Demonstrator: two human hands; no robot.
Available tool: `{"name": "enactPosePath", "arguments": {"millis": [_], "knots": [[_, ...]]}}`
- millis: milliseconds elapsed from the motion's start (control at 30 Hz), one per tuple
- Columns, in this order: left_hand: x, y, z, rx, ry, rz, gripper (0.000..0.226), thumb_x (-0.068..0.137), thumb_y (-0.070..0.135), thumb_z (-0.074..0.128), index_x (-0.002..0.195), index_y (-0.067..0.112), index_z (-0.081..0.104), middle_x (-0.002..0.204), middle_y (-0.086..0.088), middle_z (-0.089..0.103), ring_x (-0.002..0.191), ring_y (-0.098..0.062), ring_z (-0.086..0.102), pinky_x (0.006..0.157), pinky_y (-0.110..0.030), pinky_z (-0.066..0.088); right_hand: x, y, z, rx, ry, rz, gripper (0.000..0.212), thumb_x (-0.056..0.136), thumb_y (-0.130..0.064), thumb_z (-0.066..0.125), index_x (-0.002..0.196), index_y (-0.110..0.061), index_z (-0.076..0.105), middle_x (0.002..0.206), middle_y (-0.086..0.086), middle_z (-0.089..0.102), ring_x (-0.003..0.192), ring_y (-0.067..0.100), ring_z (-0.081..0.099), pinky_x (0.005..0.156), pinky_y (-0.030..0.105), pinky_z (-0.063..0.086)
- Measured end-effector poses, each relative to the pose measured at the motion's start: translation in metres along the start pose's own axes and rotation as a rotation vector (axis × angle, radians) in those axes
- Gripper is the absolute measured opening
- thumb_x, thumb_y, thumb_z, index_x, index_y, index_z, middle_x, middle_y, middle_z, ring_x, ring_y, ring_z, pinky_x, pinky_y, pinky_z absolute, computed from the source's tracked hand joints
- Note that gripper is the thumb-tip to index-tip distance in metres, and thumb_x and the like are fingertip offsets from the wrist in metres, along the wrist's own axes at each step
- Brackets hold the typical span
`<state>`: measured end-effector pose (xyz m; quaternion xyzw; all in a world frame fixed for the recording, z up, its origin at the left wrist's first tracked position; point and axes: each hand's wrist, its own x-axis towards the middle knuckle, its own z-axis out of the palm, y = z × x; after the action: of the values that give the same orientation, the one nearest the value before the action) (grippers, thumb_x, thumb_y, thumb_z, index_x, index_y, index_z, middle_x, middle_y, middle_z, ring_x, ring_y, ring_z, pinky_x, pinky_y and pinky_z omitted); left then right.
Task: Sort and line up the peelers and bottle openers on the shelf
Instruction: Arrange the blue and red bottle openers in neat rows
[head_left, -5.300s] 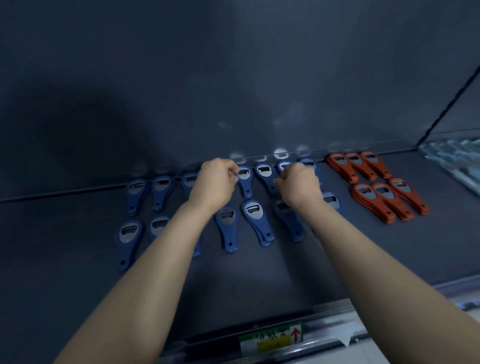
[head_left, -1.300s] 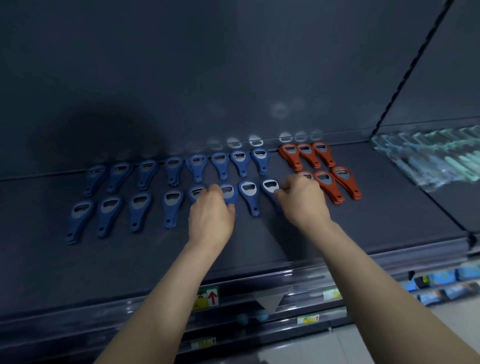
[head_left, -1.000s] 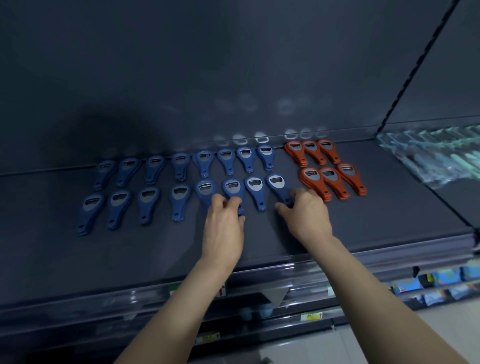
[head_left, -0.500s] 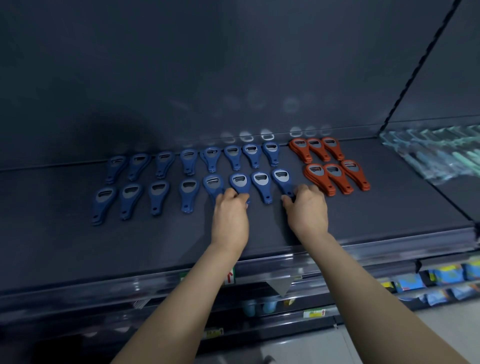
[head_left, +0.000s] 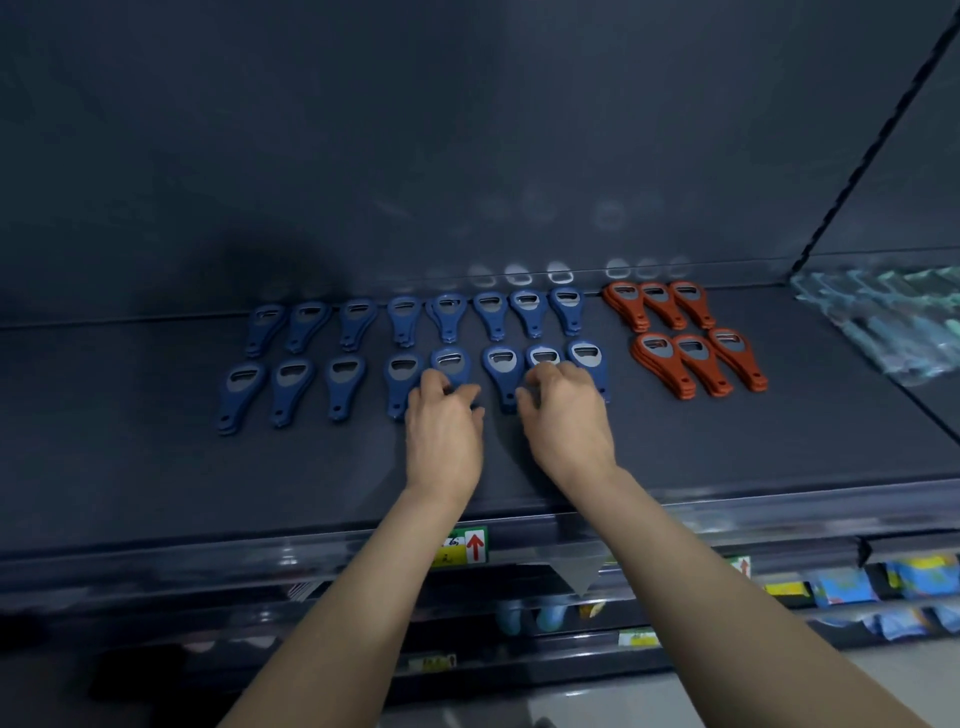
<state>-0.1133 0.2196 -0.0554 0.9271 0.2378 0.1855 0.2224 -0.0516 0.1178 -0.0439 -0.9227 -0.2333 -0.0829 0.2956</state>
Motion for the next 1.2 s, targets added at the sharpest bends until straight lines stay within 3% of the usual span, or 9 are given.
{"name": "enactPosePath", "arguments": {"millis": [100,233,467,600,700,867,1033,1200], "knots": [[0.001,-0.002,0.002,-0.016,-0.004,0.013,0.028,0.093,0.005,0.051,0.118,0.005,0.064,0.113,-0.012,0.051,0.107,-0.026,0.047,0.091,-0.031,0.04,-0.004,0.0,0.007,-0.038,-0.045,-0.029,0.023,0.093,-0.018,0.053,0.106,0.0,0.059,0.105,0.015,0.058,0.105,0.03,0.049,0.08,0.035,0.04],[0.001,-0.005,0.003,-0.068,0.014,0.01,0.026,0.092,-0.003,0.047,0.109,-0.001,0.066,0.106,-0.013,0.053,0.102,-0.025,0.049,0.087,-0.034,0.043,-0.005,0.001,0.012,-0.049,-0.059,-0.039,0.022,0.093,-0.018,0.053,0.106,-0.001,0.059,0.104,0.016,0.058,0.104,0.03,0.048,0.08,0.034,0.039],[0.001,-0.006,0.006,-0.151,0.015,-0.043,0.021,0.092,-0.003,0.045,0.092,-0.009,0.065,0.1,-0.012,0.052,0.094,-0.024,0.05,0.086,-0.037,0.045,-0.006,0.004,0.016,-0.062,-0.052,-0.047,0.024,0.093,-0.018,0.053,0.108,-0.001,0.059,0.104,0.015,0.058,0.104,0.029,0.048,0.081,0.031,0.037],[0.002,-0.006,0.005,-0.191,0.012,-0.079,0.02,0.093,-0.002,0.045,0.084,-0.002,0.063,0.1,-0.008,0.051,0.093,-0.022,0.05,0.084,-0.032,0.044,-0.007,0.005,0.014,-0.065,-0.039,-0.046,0.024,0.092,-0.019,0.053,0.109,-0.002,0.059,0.105,0.014,0.059,0.104,0.028,0.048,0.081,0.031,0.036],[0.0,-0.006,0.005,-0.175,0.017,-0.05,0.02,0.092,-0.002,0.046,0.096,-0.006,0.066,0.101,-0.009,0.052,0.095,-0.022,0.05,0.085,-0.034,0.045,-0.009,0.007,0.011,-0.068,-0.026,-0.038,0.026,0.092,-0.019,0.055,0.111,-0.002,0.058,0.106,0.014,0.059,0.106,0.029,0.048,0.084,0.033,0.038],[-0.004,-0.006,-0.003,-0.107,0.031,0.026,0.03,0.092,0.001,0.051,0.119,0.003,0.062,0.11,-0.012,0.053,0.102,-0.026,0.053,0.09,-0.034,0.045,-0.015,0.013,0.004,-0.101,-0.026,-0.043,0.029,0.092,-0.02,0.055,0.115,-0.003,0.058,0.107,0.014,0.058,0.105,0.029,0.048,0.084,0.032,0.037],[-0.01,-0.017,-0.016,-0.038,0.12,0.029,0.023,0.09,0.002,0.055,0.11,-0.002,0.064,0.108,-0.017,0.056,0.099,-0.031,0.051,0.08,-0.037,0.044,-0.021,0.021,-0.003,-0.097,-0.039,-0.008,0.029,0.092,-0.02,0.055,0.116,-0.003,0.058,0.108,0.014,0.058,0.107,0.029,0.048,0.086,0.033,0.039],[-0.001,-0.041,-0.029,-0.009,0.136,-0.092,0.031,0.09,0.009,0.058,0.121,0.002,0.059,0.117,-0.018,0.046,0.108,-0.032,0.04,0.089,-0.033,0.036,-0.025,0.018,0.0,-0.1,-0.049,0.005,0.027,0.092,-0.02,0.055,0.114,-0.003,0.059,0.107,0.013,0.058,0.105,0.029,0.049,0.082,0.032,0.038]]}}
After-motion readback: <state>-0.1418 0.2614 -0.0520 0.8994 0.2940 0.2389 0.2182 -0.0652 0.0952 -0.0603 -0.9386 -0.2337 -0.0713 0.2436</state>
